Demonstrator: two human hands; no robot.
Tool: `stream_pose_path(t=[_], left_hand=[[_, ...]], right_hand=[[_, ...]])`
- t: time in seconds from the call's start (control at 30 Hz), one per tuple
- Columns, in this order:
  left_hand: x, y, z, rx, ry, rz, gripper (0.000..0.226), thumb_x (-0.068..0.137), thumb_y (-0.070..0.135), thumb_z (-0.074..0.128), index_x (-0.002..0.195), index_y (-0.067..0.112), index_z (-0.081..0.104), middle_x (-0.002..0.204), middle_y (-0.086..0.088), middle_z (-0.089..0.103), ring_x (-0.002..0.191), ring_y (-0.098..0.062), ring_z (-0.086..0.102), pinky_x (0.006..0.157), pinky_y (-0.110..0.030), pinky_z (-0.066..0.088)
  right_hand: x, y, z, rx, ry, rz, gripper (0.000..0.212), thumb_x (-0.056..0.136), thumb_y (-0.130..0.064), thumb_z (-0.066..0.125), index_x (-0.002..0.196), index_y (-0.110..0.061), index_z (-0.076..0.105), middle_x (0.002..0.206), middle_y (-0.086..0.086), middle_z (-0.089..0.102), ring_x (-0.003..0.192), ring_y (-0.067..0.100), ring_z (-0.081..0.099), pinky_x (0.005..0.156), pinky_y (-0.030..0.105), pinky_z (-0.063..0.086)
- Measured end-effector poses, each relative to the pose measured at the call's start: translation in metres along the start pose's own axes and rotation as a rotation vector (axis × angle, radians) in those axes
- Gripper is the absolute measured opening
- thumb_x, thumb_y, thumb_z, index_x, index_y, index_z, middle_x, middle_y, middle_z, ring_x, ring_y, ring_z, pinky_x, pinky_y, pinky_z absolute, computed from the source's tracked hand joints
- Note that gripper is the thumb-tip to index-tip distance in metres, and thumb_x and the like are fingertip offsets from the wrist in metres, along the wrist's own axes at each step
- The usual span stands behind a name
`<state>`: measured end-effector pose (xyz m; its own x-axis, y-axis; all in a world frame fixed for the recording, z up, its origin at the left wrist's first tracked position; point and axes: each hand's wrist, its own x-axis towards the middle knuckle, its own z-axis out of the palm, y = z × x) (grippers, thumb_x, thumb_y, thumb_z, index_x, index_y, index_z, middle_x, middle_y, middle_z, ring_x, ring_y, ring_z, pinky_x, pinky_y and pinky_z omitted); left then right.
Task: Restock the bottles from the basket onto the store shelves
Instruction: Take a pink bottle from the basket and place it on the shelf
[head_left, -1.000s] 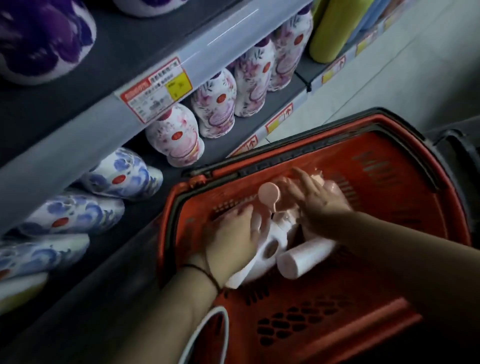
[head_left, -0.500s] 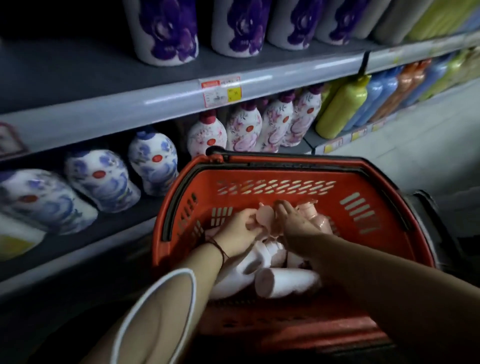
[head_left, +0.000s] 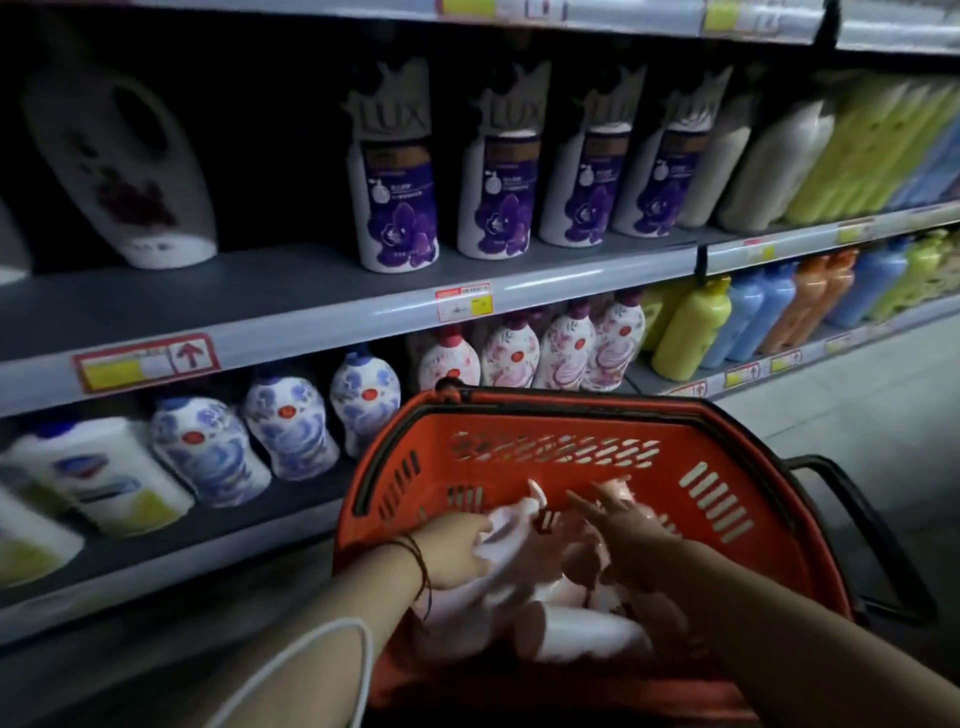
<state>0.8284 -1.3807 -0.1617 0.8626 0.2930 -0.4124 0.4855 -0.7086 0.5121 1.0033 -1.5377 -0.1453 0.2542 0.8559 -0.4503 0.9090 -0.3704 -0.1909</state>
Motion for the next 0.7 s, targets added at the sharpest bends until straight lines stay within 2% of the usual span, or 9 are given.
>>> stream_pose_path(t=[0.1,0.2,0.3,0.37,0.4,0.5,0.53,0.6,0.7], left_hand=[[0.024,0.007,0.006,-0.156,-0.013,0.065,0.042,0.083,0.021,0.065,0.122,0.01,0.055,0.122,-0.005,0.061,0.109,-0.015,0.056,0.083,-0.019,0.039],[0.05,-0.001,0.019,-0.275,-0.059,0.106,0.054,0.077,0.023,0.059,0.128,0.007,0.05,0.125,-0.002,0.058,0.117,-0.016,0.053,0.105,-0.034,0.041],[0.062,-0.014,0.02,-0.284,-0.169,0.074,0.068,0.078,0.002,0.051,0.143,0.011,0.033,0.139,0.008,0.039,0.129,-0.006,0.037,0.106,-0.005,0.028],[0.073,-0.025,0.021,-0.262,-0.206,0.024,0.077,0.078,-0.006,0.059,0.145,0.014,0.028,0.144,0.007,0.036,0.125,-0.007,0.04,0.099,-0.01,0.036],[0.079,-0.029,0.022,-0.278,-0.223,0.015,0.079,0.077,-0.003,0.065,0.145,0.015,0.028,0.141,0.006,0.039,0.121,-0.007,0.041,0.098,-0.015,0.038],[0.089,-0.024,0.022,-0.355,-0.313,0.022,0.08,0.069,0.018,0.077,0.137,0.018,0.036,0.128,0.008,0.041,0.121,-0.006,0.039,0.1,-0.019,0.033],[0.094,-0.022,0.024,-0.351,-0.309,0.061,0.074,0.062,0.029,0.079,0.126,0.02,0.042,0.127,0.006,0.046,0.121,-0.009,0.043,0.101,-0.019,0.033],[0.102,-0.013,0.027,-0.36,-0.233,0.093,0.084,0.058,0.04,0.082,0.13,0.016,0.047,0.13,0.004,0.056,0.118,-0.009,0.053,0.102,-0.022,0.039],[0.114,0.005,0.025,-0.634,-0.125,0.09,0.042,0.077,0.008,0.075,0.114,0.012,0.056,0.104,0.004,0.065,0.087,0.005,0.062,0.08,-0.015,0.049]], right_hand=[[0.021,0.011,0.004,-0.286,-0.203,0.057,0.082,0.085,-0.043,0.062,0.148,-0.044,0.008,0.161,-0.005,-0.009,0.148,0.028,-0.006,0.116,0.051,0.022],[0.037,0.023,0.004,-0.301,-0.274,-0.069,0.058,0.092,-0.035,0.056,0.144,-0.032,0.032,0.156,0.004,0.026,0.143,0.031,0.022,0.114,0.052,0.027],[0.046,0.033,0.001,0.041,-0.274,-0.068,0.036,0.086,-0.023,0.067,0.119,-0.017,0.057,0.126,0.014,0.057,0.118,0.036,0.054,0.098,0.052,0.047],[0.045,0.047,0.005,-0.231,-0.308,-0.279,0.055,0.079,-0.037,0.072,0.127,-0.028,0.049,0.132,0.003,0.053,0.123,0.026,0.05,0.103,0.042,0.044],[0.046,0.048,0.008,-0.167,-0.307,-0.199,0.066,0.075,-0.046,0.072,0.132,-0.036,0.042,0.136,-0.004,0.049,0.126,0.02,0.048,0.105,0.037,0.041],[0.049,0.063,0.011,0.072,-0.206,-0.146,0.075,0.068,-0.058,0.07,0.134,-0.043,0.039,0.131,-0.01,0.055,0.119,0.012,0.054,0.1,0.031,0.044],[0.051,0.063,0.009,0.163,-0.16,-0.158,0.075,0.067,-0.057,0.07,0.134,-0.041,0.041,0.127,-0.009,0.059,0.115,0.011,0.056,0.097,0.027,0.045],[0.059,0.063,0.011,0.334,0.005,-0.13,0.069,0.073,-0.049,0.07,0.135,-0.03,0.044,0.12,-0.003,0.064,0.108,0.016,0.06,0.084,0.022,0.044],[0.075,0.052,0.017,0.423,0.186,0.028,0.061,0.089,-0.039,0.059,0.141,-0.02,0.034,0.116,0.01,0.066,0.104,0.029,0.062,0.078,0.025,0.041]])
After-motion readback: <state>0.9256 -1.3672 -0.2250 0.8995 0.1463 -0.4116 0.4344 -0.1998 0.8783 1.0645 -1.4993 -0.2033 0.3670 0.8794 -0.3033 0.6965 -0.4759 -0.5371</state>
